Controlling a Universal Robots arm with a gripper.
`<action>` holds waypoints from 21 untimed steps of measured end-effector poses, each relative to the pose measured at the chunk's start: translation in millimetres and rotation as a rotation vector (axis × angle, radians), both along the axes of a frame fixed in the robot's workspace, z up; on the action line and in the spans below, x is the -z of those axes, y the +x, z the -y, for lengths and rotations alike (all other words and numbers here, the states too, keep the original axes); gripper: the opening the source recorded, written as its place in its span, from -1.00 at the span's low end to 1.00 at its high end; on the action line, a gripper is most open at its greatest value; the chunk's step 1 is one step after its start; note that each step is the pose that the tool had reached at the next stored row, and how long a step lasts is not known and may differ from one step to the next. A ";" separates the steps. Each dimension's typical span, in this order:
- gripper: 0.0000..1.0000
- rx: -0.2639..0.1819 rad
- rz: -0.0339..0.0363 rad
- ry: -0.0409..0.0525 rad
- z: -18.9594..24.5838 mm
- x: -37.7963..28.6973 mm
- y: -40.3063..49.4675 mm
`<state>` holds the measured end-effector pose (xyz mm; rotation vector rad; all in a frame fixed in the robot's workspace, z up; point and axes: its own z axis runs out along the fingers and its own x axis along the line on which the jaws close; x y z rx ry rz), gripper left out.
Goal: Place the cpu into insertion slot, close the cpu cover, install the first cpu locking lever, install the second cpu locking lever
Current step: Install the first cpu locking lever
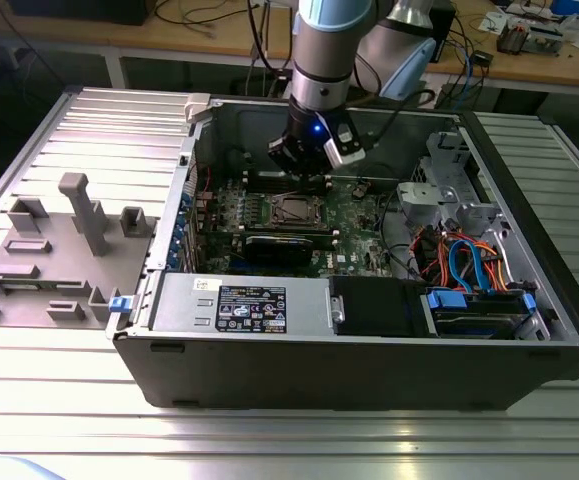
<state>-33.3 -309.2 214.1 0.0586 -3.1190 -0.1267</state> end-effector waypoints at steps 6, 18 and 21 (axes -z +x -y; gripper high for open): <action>-0.79 0.001 0.0000 0.0011 0.0 4.7 2.6; -0.79 0.001 -0.0001 0.0015 0.0 11.0 5.0; -0.79 0.001 0.0001 0.0016 0.0 11.1 5.5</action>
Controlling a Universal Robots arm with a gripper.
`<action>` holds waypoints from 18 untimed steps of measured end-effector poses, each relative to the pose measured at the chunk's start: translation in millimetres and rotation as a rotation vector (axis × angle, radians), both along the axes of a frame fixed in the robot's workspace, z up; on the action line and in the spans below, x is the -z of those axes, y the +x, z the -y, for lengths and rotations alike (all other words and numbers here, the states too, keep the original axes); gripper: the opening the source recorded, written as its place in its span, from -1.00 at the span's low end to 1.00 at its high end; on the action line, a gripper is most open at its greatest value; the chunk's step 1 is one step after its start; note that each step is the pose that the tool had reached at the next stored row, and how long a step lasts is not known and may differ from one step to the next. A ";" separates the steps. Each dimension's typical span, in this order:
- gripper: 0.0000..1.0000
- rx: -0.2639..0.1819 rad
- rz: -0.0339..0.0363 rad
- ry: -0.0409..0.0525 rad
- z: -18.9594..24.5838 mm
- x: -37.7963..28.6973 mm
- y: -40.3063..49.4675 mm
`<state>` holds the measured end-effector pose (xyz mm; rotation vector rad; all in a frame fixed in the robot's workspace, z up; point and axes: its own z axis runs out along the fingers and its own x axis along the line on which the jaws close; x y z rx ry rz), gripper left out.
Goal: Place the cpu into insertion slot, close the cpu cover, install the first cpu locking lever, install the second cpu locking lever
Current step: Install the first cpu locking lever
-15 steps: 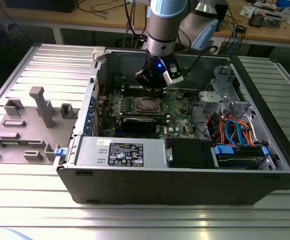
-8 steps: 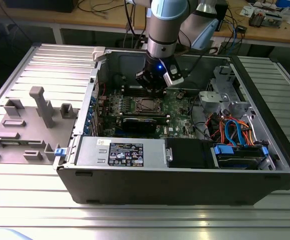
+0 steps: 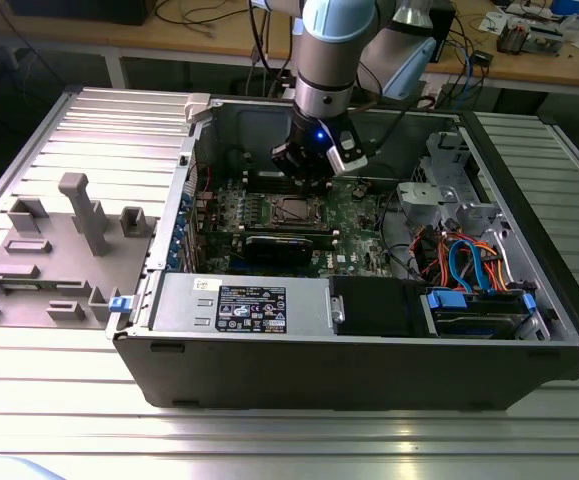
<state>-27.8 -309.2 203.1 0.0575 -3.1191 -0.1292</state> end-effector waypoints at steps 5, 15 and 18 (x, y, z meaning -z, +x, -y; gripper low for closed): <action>-0.79 0.000 0.0000 0.0002 -0.1 -1.9 0.1; -0.79 0.000 -0.0011 -0.0017 0.1 -1.6 1.4; -0.79 0.000 -0.0012 -0.0015 0.1 -1.5 1.9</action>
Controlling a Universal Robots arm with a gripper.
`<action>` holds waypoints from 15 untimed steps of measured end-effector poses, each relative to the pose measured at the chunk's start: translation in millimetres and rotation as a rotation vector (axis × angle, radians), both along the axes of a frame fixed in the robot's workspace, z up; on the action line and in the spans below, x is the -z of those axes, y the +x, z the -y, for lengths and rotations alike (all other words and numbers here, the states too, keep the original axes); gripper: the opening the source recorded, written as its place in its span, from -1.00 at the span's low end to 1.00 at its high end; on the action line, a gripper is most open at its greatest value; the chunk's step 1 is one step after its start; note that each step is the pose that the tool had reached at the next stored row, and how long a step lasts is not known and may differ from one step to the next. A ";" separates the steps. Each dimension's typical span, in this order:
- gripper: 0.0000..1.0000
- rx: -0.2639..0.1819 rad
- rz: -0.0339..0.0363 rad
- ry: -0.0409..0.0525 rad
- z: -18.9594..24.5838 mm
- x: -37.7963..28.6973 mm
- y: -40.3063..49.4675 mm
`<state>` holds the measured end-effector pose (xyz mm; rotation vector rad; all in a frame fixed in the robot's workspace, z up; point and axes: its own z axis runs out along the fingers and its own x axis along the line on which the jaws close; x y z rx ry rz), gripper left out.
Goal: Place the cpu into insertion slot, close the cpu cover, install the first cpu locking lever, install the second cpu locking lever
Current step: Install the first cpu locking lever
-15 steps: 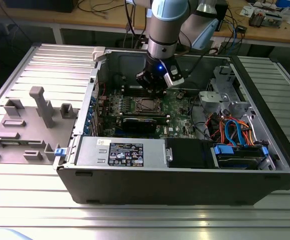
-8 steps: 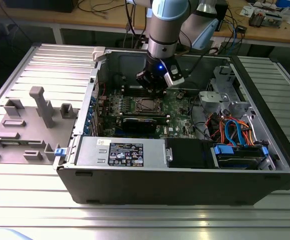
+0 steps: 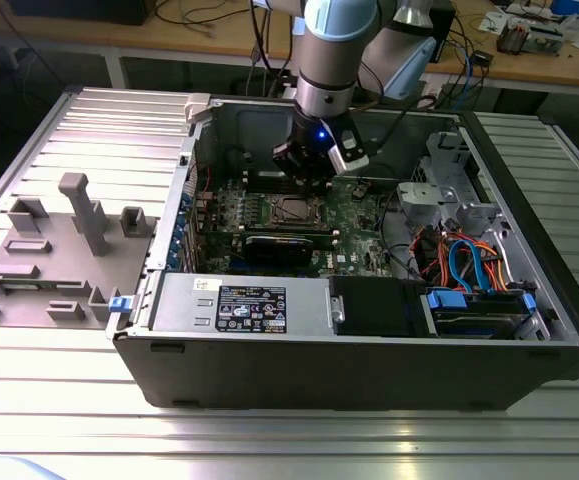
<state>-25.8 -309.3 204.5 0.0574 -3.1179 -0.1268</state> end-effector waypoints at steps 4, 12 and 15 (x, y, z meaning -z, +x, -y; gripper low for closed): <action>-0.79 0.000 -0.0001 -0.0001 0.4 0.3 0.4; -0.79 0.000 -0.0003 -0.0006 1.0 0.5 0.5; -0.79 0.000 -0.0002 -0.0005 1.0 0.3 0.5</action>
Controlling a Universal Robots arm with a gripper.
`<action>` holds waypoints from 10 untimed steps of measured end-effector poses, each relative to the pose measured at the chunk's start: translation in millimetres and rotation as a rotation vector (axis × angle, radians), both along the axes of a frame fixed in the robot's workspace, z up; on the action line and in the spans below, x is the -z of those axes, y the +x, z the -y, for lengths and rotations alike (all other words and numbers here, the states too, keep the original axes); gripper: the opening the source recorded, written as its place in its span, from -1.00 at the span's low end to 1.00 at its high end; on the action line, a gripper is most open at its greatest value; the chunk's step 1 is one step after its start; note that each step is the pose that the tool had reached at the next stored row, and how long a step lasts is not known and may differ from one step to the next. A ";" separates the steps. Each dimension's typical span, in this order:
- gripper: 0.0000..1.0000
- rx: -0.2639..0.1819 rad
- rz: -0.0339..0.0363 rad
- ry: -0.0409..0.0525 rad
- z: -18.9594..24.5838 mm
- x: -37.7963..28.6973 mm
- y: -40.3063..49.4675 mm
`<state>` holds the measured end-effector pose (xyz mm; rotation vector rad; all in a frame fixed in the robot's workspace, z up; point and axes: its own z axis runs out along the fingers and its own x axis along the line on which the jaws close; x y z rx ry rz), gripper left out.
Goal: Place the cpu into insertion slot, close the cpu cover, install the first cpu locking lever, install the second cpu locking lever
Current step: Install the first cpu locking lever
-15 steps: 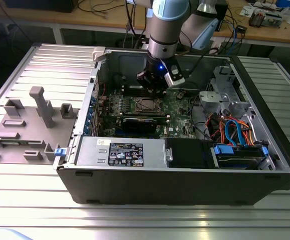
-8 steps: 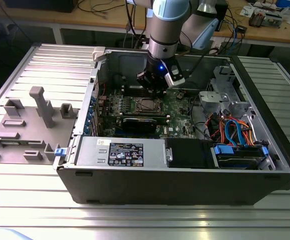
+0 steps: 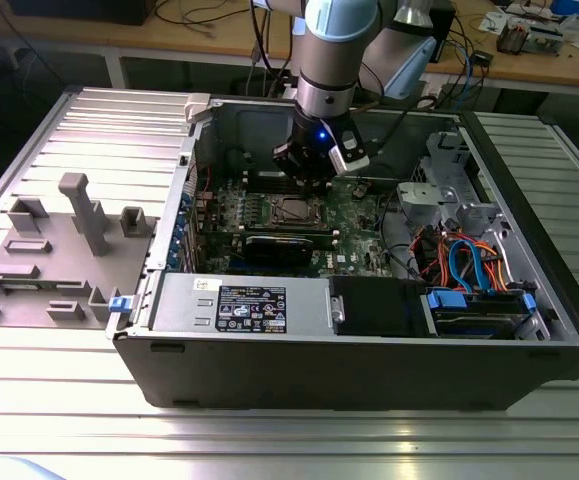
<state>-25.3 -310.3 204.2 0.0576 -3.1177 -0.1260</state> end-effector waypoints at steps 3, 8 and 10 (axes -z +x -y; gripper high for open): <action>-0.79 0.000 0.0000 -0.0001 0.0 -0.6 0.0; -0.79 0.000 0.0000 0.0000 0.0 -1.1 0.0; -0.79 0.000 -0.0001 -0.0001 0.0 -1.3 0.0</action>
